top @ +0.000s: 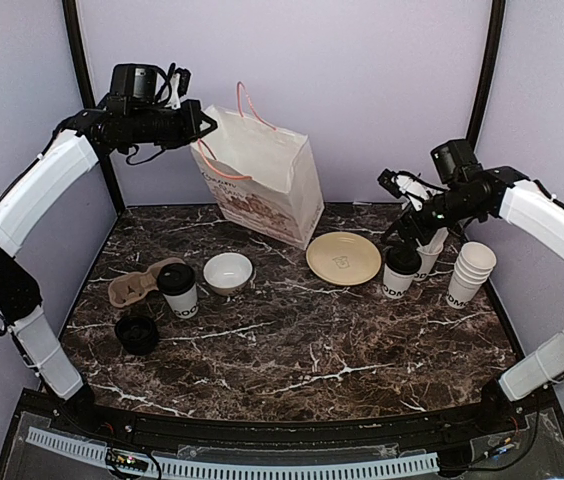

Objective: Pack the takeout coffee

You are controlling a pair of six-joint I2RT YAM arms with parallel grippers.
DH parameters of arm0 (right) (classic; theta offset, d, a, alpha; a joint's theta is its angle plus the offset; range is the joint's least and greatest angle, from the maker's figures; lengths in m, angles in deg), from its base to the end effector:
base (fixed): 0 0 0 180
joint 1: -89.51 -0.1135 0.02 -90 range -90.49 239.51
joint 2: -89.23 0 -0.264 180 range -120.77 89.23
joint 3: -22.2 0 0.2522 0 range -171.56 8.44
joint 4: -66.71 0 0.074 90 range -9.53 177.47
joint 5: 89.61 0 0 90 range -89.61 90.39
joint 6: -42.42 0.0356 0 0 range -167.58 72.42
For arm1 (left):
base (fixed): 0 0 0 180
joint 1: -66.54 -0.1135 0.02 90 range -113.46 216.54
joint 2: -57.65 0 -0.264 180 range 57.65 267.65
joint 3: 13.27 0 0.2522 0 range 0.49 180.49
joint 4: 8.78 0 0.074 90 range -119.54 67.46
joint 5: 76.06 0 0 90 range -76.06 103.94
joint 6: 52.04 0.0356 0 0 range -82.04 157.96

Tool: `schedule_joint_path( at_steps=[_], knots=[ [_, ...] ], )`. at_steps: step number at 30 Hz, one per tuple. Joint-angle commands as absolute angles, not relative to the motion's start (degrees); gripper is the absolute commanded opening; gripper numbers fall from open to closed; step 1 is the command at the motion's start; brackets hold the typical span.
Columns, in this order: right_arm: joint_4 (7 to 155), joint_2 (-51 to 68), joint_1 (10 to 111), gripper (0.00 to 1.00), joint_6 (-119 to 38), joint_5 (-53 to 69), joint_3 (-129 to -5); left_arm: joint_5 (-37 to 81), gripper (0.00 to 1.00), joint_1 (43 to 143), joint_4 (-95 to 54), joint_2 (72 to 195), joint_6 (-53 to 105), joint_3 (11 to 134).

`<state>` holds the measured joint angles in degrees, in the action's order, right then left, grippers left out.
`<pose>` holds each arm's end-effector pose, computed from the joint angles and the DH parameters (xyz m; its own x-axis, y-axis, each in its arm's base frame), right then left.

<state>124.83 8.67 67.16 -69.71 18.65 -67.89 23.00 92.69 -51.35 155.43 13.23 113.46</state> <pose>0.2702 0.1232 0.3348 -0.4343 -0.5654 -0.7012 -0.7734 0.6332 -0.0315 0.3409 -0.1736 0.4714 -0.4315 -0.2484 -0.8672 0.4317 0.7873 -0.4403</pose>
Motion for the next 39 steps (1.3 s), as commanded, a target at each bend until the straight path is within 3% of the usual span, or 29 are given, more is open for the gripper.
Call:
schedule_joint_path(
  at_steps=[1, 16, 25, 28, 39],
  knots=[
    [125.2, 9.0, 68.6, 0.70, -68.6, 19.4, -71.1, 27.1, 0.00, 94.6, -53.7, 153.0, 13.3, 112.8],
    [126.6, 7.8, 69.8, 0.71, -67.4, 22.4, -75.4, 38.9, 0.00, 100.9, -61.3, 149.3, 17.4, 109.6],
    [126.2, 8.3, 69.9, 0.72, -68.2, 22.3, -75.1, 30.1, 0.00, 100.6, -61.5, 155.6, 19.3, 116.1],
    [125.5, 7.7, 69.9, 0.72, -68.1, 22.4, -73.5, 26.5, 0.00, 98.4, -59.5, 159.6, 17.9, 119.6],
    [126.5, 9.6, 69.7, 0.72, -70.5, 24.4, -71.7, 33.3, 0.00, 88.8, -49.3, 167.3, 8.8, 121.3]
  ],
)
